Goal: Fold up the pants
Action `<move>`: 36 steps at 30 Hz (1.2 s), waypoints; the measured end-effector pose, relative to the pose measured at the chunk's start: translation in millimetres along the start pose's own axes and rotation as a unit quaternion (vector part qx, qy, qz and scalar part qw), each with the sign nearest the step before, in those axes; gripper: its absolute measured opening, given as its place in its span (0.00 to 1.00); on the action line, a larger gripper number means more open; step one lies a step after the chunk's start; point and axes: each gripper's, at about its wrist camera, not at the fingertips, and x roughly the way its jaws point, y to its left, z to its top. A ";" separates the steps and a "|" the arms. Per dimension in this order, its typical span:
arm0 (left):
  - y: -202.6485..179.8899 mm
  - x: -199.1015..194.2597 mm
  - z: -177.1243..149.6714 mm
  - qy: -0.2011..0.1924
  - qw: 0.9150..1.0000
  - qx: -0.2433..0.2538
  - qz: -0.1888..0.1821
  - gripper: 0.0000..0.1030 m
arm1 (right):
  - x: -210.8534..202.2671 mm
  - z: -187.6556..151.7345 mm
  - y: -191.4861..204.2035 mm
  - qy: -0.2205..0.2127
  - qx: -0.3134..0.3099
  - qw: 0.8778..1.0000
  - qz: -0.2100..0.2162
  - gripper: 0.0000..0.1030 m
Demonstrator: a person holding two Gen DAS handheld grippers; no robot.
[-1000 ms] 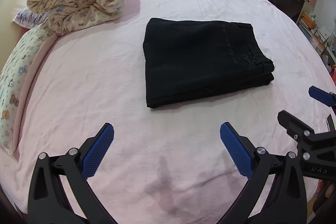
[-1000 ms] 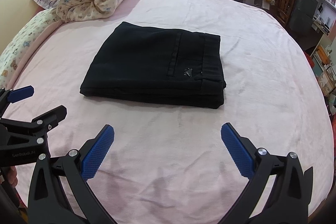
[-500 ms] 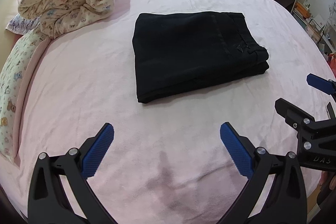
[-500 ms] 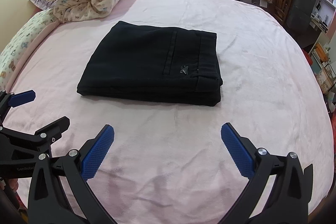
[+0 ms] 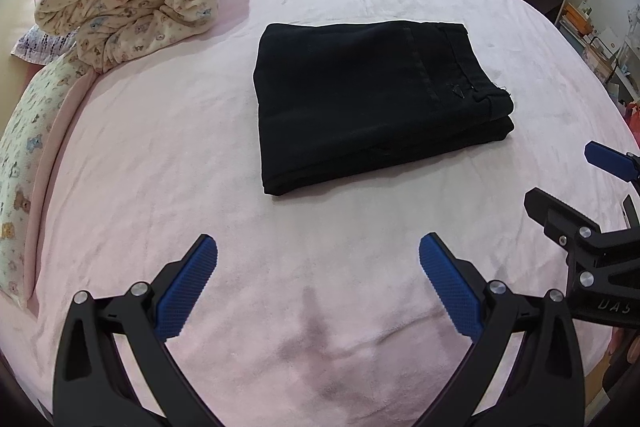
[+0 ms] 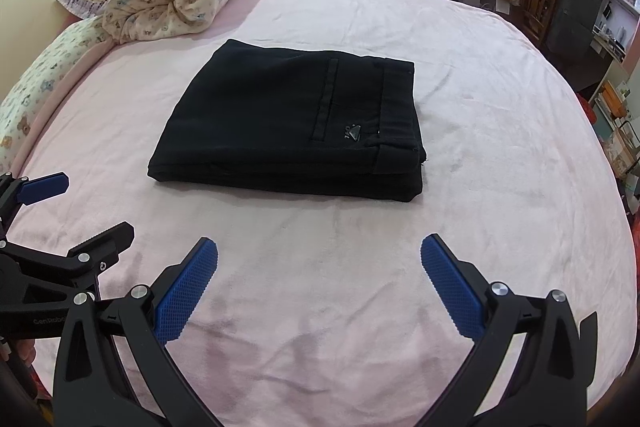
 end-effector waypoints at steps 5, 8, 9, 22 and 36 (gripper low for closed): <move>-0.1 -1.1 -0.3 -0.001 1.000 0.000 0.001 0.98 | 0.0 -0.1 0.4 0.000 0.000 1.000 0.000 0.99; 0.0 -2.4 -0.1 -0.003 1.000 -0.002 0.002 0.98 | 0.1 -0.1 0.3 0.000 0.000 1.000 0.000 0.99; 0.1 -3.0 -0.1 -0.004 1.000 -0.004 0.003 0.98 | 0.1 -0.1 0.2 0.000 0.000 1.000 0.000 0.99; 0.7 -6.5 -0.1 -0.013 1.000 -0.013 0.018 0.98 | 0.3 -0.9 0.4 0.001 -0.001 1.000 0.000 0.99; -0.7 -3.7 1.3 -0.005 1.000 -0.013 0.002 0.98 | 1.6 -3.0 1.3 0.003 -0.002 1.000 0.001 0.99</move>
